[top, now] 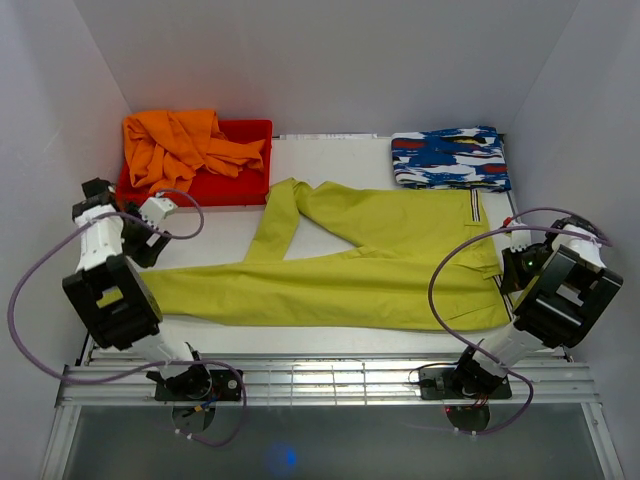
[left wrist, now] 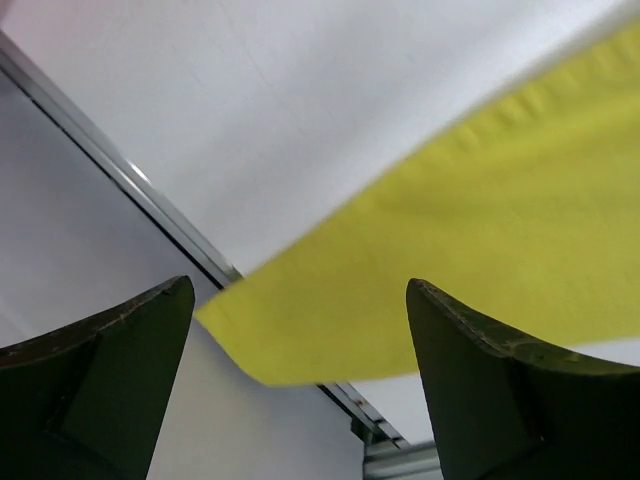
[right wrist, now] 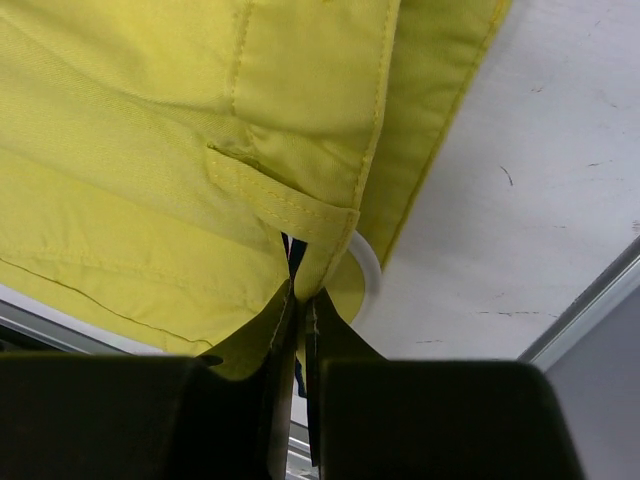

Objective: Fold and stack the trousers
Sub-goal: Flatten the trousers out

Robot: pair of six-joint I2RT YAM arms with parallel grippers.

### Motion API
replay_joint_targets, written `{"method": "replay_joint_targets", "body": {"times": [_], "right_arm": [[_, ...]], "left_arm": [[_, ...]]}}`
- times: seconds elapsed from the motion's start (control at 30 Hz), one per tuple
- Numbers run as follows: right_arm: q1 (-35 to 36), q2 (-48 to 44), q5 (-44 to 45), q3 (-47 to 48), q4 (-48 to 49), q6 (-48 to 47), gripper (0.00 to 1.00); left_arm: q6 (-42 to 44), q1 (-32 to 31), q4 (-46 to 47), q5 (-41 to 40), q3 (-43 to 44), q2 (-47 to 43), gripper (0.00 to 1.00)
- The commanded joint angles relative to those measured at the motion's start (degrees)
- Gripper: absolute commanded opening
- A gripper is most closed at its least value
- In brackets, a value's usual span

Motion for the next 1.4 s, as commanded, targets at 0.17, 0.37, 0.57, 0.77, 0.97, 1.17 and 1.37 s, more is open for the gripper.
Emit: {"method": "replay_joint_targets", "body": {"times": [0.17, 0.37, 0.57, 0.77, 0.97, 1.17, 1.37], "right_arm": [[-0.09, -3.91, 0.14, 0.63, 0.33, -2.76, 0.08], [-0.09, -3.03, -0.30, 3.53, -1.96, -2.41, 0.08], [-0.09, -2.15, 0.49, 6.25, -2.49, -2.14, 0.08], [-0.09, 0.22, 1.01, 9.42, -3.89, -1.44, 0.08], [0.00, 0.66, 1.81, 9.43, -3.54, -1.18, 0.08], [0.00, -0.22, 2.42, 7.85, -3.19, -2.14, 0.08], [0.00, -2.41, 3.65, 5.83, -3.02, -4.25, 0.08]], "left_arm": [[14.36, 9.90, -2.57, 1.68, -21.95, -20.41, 0.98], [15.85, 11.49, 1.47, 1.14, -26.53, -14.18, 0.98], [17.78, 9.13, 2.90, 0.10, -22.59, -7.15, 0.89], [20.69, 4.20, -17.44, -1.84, 2.65, 4.62, 0.27], [19.81, -3.26, -25.42, -8.77, 9.78, 12.02, 0.00], [14.11, -3.98, -24.89, -7.56, 4.41, 15.63, 0.00], [15.68, -2.31, -22.25, -10.10, -9.47, 6.94, 0.00]]}}
